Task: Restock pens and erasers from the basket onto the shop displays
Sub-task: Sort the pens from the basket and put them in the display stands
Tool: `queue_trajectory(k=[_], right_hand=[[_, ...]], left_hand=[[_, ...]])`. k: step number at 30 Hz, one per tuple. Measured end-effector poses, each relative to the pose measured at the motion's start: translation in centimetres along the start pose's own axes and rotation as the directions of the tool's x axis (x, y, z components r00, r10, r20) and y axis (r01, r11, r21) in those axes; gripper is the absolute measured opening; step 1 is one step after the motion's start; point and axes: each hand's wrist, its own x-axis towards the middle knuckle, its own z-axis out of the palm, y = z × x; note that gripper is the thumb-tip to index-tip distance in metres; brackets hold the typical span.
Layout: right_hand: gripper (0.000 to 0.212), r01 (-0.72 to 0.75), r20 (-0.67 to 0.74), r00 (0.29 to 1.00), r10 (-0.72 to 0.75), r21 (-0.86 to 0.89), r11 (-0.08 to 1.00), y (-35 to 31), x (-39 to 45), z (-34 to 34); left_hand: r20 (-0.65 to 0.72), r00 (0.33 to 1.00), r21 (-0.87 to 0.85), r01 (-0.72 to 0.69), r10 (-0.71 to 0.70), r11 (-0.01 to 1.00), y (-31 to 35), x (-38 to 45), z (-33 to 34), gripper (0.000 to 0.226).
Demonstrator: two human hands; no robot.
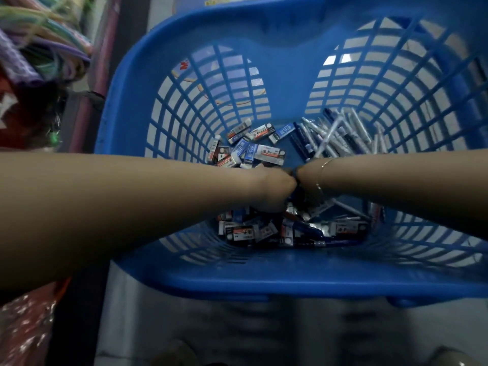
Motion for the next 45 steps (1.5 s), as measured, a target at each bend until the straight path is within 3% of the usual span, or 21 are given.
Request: queue_trajectory(k=[4, 8, 12, 15, 17, 19, 21, 24, 27, 30, 32, 35, 36, 38, 41, 43, 45], right_hand=[[0.035, -0.012, 0.115, 0.993, 0.0, 0.103, 0.995, 0.6, 1.5, 0.7], [0.033, -0.089, 0.121, 0.991, 0.058, 0.268, 0.959, 1.7, 1.7, 1.9], [0.03, -0.082, 0.133, 0.99, 0.041, 0.321, 0.944, 2.1, 1.7, 1.8], [0.012, -0.088, 0.111, 0.992, 0.052, 0.353, 0.931, 2.2, 1.5, 1.2], [0.012, -0.086, 0.107, 0.993, 0.041, 0.453, 0.887, 2.5, 1.3, 0.9], [0.011, -0.046, 0.118, 0.993, -0.03, 0.596, 0.801, 3.0, 0.9, 0.9], [0.01, -0.01, 0.117, 0.986, -0.12, 0.754, 0.657, 3.6, 0.5, 0.7], [0.009, 0.012, 0.086, 0.983, -0.164, 0.853, 0.521, 4.5, -0.1, 0.6], [0.015, -0.04, 0.096, 0.987, -0.13, 0.923, 0.382, 5.5, -0.9, 0.2], [0.026, -0.159, 0.171, 0.985, -0.012, 0.936, 0.315, 7.3, -2.1, -0.6], [0.031, -0.224, 0.169, 0.967, 0.191, 0.923, 0.312, 8.9, -2.9, -0.7], [0.026, -0.32, 0.183, 0.91, 0.372, 0.881, 0.35, 10.3, -3.6, 0.3], [0.023, -0.355, 0.204, 0.9, 0.385, 0.855, 0.378, 10.2, -3.7, 0.8], [0.024, -0.386, 0.163, 0.894, 0.417, 0.752, 0.534, 9.4, -3.5, 1.4], [0.028, -0.416, 0.164, 0.904, 0.394, 0.548, 0.726, 6.7, -3.6, 1.8], [0.03, -0.459, 0.257, 0.888, 0.381, 0.453, 0.765, 5.4, -4.0, 1.5], [0.029, -0.527, 0.401, 0.842, 0.362, 0.467, 0.71, 5.4, -4.7, 1.2]], left_hand=[[-0.041, 0.999, -0.098, -0.015, 0.011, 0.995, -0.5, 0.9, 0.1, 0.037], [-0.167, 0.978, -0.126, -0.145, 0.123, 0.981, -1.4, -0.6, 0.4, 0.05], [-0.093, 0.967, 0.105, -0.226, 0.235, 0.969, -1.0, -1.1, 0.5, 0.039], [-0.017, 0.982, 0.329, -0.172, 0.188, 0.929, 0.0, -0.8, 1.0, 0.039], [-0.004, 0.992, 0.354, -0.116, 0.126, 0.928, 0.3, -0.7, 1.3, 0.034], [0.006, 0.998, 0.21, -0.066, 0.066, 0.975, 0.0, -0.6, 0.6, 0.029], [0.058, 0.997, -0.058, -0.041, 0.044, 0.998, -0.8, -0.3, -0.9, 0.025], [-0.019, 0.999, -0.395, -0.04, 0.035, 0.918, -2.0, -0.6, -3.5, 0.016], [-0.137, 0.99, -0.488, -0.041, -0.03, 0.872, -2.4, -0.8, -5.2, 0.017], [-0.274, 0.956, -0.422, -0.026, -0.101, 0.906, -2.9, -0.4, -6.1, 0.025], [-0.373, 0.904, -0.325, 0.082, -0.208, 0.942, -3.4, 0.1, -6.1, 0.044], [-0.363, 0.831, -0.407, 0.266, -0.422, 0.874, -3.5, 0.9, -5.2, 0.026], [-0.309, 0.825, -0.425, 0.325, -0.473, 0.845, -3.4, 1.4, -4.7, 0.021], [-0.193, 0.831, -0.456, 0.395, -0.522, 0.798, -2.9, 2.6, -3.7, 0.021], [-0.132, 0.822, -0.539, 0.409, -0.553, 0.736, -2.7, 4.2, -2.8, 0.022], [-0.117, 0.822, -0.588, 0.395, -0.557, 0.706, -2.6, 5.0, -2.5, 0.018], [-0.099, 0.831, -0.656, 0.358, -0.547, 0.664, -2.3, 5.2, -2.6, 0.021]])
